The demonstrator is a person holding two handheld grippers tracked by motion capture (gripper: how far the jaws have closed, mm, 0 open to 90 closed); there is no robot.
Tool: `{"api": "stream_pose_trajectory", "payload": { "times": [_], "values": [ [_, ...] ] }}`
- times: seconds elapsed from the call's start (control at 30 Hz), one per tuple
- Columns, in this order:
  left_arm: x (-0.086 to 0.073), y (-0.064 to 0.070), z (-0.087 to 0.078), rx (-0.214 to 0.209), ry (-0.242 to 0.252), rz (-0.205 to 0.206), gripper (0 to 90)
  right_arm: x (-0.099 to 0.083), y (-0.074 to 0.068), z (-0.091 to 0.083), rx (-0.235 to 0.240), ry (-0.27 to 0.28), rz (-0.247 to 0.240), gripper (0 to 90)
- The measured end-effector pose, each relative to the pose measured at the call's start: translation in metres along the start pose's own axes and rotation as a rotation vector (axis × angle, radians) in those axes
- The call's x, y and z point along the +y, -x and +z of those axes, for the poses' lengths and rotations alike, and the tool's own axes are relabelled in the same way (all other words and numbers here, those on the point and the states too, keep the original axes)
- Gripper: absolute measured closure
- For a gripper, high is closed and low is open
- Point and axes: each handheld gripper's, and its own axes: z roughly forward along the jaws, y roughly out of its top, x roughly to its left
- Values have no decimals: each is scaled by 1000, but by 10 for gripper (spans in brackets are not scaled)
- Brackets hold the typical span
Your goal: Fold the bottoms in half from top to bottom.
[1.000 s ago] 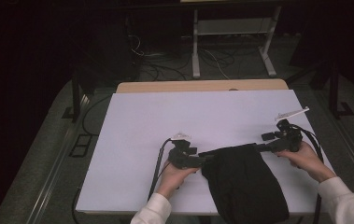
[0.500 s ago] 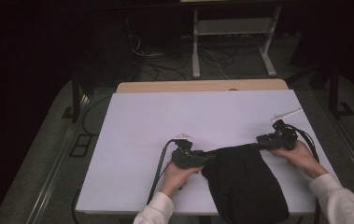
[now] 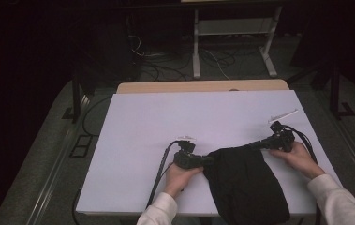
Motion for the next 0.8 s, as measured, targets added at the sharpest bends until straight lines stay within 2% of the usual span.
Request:
{"api": "stream_pose_trajectory", "payload": {
  "times": [0.13,0.23,0.3,0.4,0.6,0.8],
  "values": [
    [5,6,-12,9,51,48,807,4,-7,-7,2,38,-4,842],
    [13,10,-25,30,69,86,807,9,-15,-10,-6,71,-3,843],
    [19,11,-34,26,80,98,807,13,-20,-9,-16,82,-8,845],
    [27,11,-48,48,81,121,807,20,-27,-5,-38,76,-16,846],
    [43,8,-72,92,80,149,807,41,-39,3,-38,107,-17,846],
    [52,2,-86,118,77,161,806,56,-48,12,-42,115,-30,846]
  ]
}}
